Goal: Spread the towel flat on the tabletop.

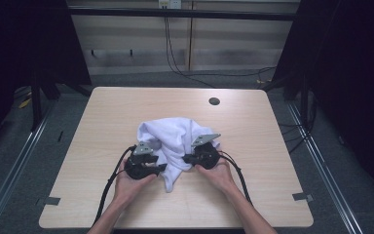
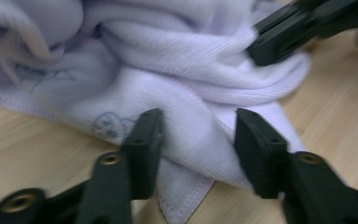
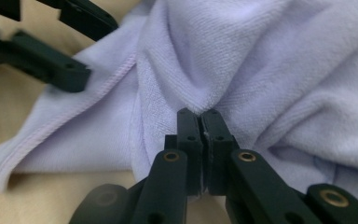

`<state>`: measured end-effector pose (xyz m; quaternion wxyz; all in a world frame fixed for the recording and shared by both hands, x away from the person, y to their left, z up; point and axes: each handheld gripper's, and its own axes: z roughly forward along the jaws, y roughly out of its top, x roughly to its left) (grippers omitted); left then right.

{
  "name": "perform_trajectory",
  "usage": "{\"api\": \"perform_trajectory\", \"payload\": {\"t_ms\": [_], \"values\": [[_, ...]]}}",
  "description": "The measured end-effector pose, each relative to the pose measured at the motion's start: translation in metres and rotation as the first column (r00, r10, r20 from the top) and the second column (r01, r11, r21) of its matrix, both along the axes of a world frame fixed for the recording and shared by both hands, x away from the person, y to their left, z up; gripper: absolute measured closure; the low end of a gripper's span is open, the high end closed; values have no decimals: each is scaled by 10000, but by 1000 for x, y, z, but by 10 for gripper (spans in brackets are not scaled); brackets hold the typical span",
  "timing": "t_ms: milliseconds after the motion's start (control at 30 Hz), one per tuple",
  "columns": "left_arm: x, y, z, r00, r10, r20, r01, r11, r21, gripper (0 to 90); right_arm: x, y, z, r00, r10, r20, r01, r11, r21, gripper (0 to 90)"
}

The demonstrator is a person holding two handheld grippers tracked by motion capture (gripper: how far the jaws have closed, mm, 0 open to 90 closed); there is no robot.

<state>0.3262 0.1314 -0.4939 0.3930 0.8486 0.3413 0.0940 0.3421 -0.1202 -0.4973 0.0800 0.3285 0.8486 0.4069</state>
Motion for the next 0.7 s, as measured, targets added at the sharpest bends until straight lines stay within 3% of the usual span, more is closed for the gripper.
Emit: {"api": "perform_trajectory", "payload": {"t_ms": [100,200,267,300,333,367,400,433,467,500,533,633,700], "values": [[0,1,0,9999,108,91,-111,9995,312,730,-4,-5,12,9999,80,60,-83,9983,583,885],[0,3,3,9997,228,61,-228,9997,96,787,-6,-13,32,9991,-57,417,6,9927,1204,886],[-2,8,12,9998,192,97,-186,9981,-593,796,-5,-19,50,9968,-203,770,88,9891,1469,886],[-2,8,12,9998,192,97,-186,9981,-593,799,-4,-24,60,9950,-317,952,160,9867,1617,886],[-5,15,32,9986,184,500,-118,9917,-1280,801,-2,-30,73,9923,-460,1154,245,9832,1807,886],[-5,15,32,9986,184,500,-118,9917,-1280,802,-2,-30,73,9923,-460,1154,245,9832,1807,886],[-7,21,53,9975,36,702,105,9799,-1991,804,3,-41,96,9854,-775,1513,448,9770,2085,886],[-7,21,53,9975,36,702,105,9799,-1991,805,3,-41,96,9854,-775,1513,448,9770,2085,886],[-9,26,72,9931,57,1175,221,9719,-2343,807,8,-49,114,9795,-1008,1746,620,9747,2146,886],[-9,26,72,9931,57,1175,221,9719,-2343,807,10,-52,120,9753,-1152,1884,746,9748,2102,886],[-10,36,95,9885,243,1490,248,9475,-3189,810,14,-58,131,9697,-1347,2037,903,9728,2134,887],[-15,52,124,9743,612,2170,240,9289,-3697,816,23,-73,150,9554,-1843,2309,1322,9656,2238,886],[-19,61,137,9651,851,2477,205,9183,-3954,817,31,-83,163,9406,-2312,2487,1783,9596,2177,887]]}}
